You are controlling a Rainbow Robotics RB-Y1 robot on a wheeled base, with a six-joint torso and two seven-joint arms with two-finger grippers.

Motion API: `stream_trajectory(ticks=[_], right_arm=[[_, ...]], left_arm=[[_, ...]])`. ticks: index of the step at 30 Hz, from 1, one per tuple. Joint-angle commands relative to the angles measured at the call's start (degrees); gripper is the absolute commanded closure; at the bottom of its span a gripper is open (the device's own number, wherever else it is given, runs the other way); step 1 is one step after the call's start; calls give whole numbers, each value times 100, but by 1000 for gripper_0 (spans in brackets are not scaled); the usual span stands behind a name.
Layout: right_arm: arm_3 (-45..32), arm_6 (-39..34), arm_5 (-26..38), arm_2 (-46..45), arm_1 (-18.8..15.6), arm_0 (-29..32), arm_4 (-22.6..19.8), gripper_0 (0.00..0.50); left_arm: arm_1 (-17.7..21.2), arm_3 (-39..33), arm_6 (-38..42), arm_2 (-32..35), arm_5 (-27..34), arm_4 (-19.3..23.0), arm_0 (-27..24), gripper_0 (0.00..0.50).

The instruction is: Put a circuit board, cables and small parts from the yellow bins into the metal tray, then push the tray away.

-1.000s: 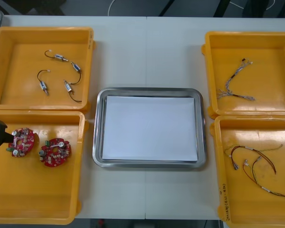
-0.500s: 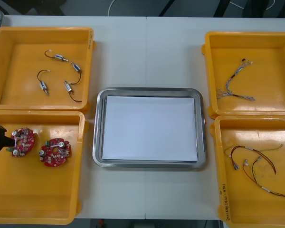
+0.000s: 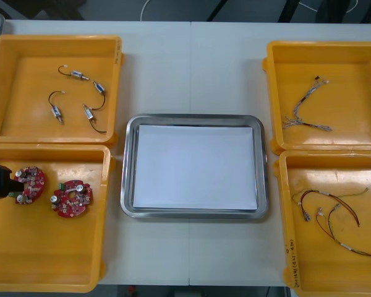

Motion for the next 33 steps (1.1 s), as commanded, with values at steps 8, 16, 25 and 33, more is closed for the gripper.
stream_trajectory(ticks=[8,16,25,33], right_arm=[[325,606,-861,604,-424,390,61,0],[888,773,-1652,1008,-670,434,-53,0],[1292,826,-2443,1571,-1031,452,78,0],[1617,870,-2901,1931,-1330,443,52,0]], left_arm=[[141,304,-537,-236,-192,120,156,0],[150,463,-528,-359,-455,155,191,0],[141,550,-510,-491,-640,111,209,0],[141,550,-528,-508,-754,138,332,0]])
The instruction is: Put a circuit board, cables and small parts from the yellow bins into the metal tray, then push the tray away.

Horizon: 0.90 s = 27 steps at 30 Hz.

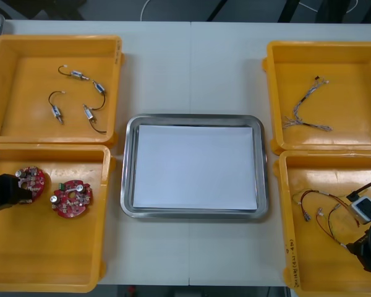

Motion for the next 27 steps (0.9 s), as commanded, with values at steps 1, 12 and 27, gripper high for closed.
stream_trajectory(ticks=[1,12,27], right_arm=[[194,191,-345,305,-389,167,-2,0],[282,129,-494,630,-591,141,-73,0],[484,103,-951,876,-591,115,94,0]], left_arm=[[141,0,-527,-95,-140,64,246,0],[141,9,-518,-95,-184,73,254,0],[79,9,-492,-113,-298,20,254,328]])
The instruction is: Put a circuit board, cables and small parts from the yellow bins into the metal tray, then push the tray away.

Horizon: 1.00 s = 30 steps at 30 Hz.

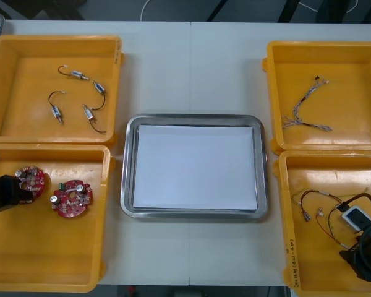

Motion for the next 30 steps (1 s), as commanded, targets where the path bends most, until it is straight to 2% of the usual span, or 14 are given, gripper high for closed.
stream_trajectory(ticks=[1,11,12,13,14,15,16,21,30], right_arm=[[69,94,-121,194,-181,112,37,0],[69,94,-112,238,-190,130,-24,9],[69,94,-112,229,-181,130,-33,83],[69,94,-112,229,-181,139,-42,224],[69,94,-112,229,-181,139,-51,389],[69,86,-112,229,-181,139,-59,484],[69,86,-112,229,-181,139,-59,500],[69,112,-112,185,-190,139,-77,500],[-37,138,-42,-35,-216,42,-156,500]], left_arm=[[70,-16,-483,-61,-61,4,179,495],[79,-16,-466,-61,-61,48,188,497],[79,-16,-466,-61,-61,57,179,498],[79,-16,-466,-61,-61,57,179,499],[79,-16,-466,-61,-61,57,188,499],[79,-16,-483,-61,-61,84,188,499],[79,-16,-483,-61,-61,84,188,500],[79,-156,-483,63,53,84,179,499],[79,-613,-474,546,792,127,170,500]])
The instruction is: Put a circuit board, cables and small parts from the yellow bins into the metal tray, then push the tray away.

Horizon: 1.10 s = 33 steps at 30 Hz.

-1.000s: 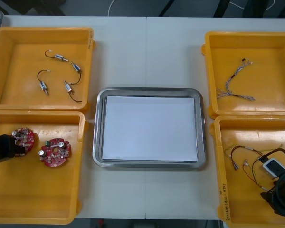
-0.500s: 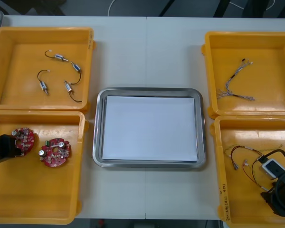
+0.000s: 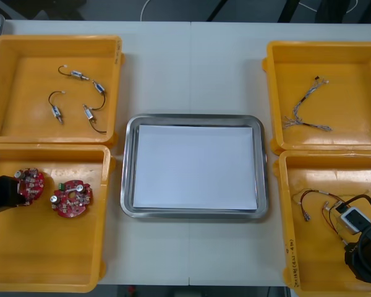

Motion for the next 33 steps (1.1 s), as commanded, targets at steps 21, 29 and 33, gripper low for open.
stream_trajectory(ticks=[21,29,33], right_arm=[[-1368,33,3177,-2739,193,-325,-1528,500],[-1447,-46,4522,-3513,404,-976,-1827,500],[-1631,-108,5163,-3644,404,-1406,-1783,500]], left_arm=[[114,-2039,-281,977,2145,36,-350,496],[150,-2680,123,511,2792,1,-983,497],[132,-3190,809,-105,2792,-69,-1290,497]])
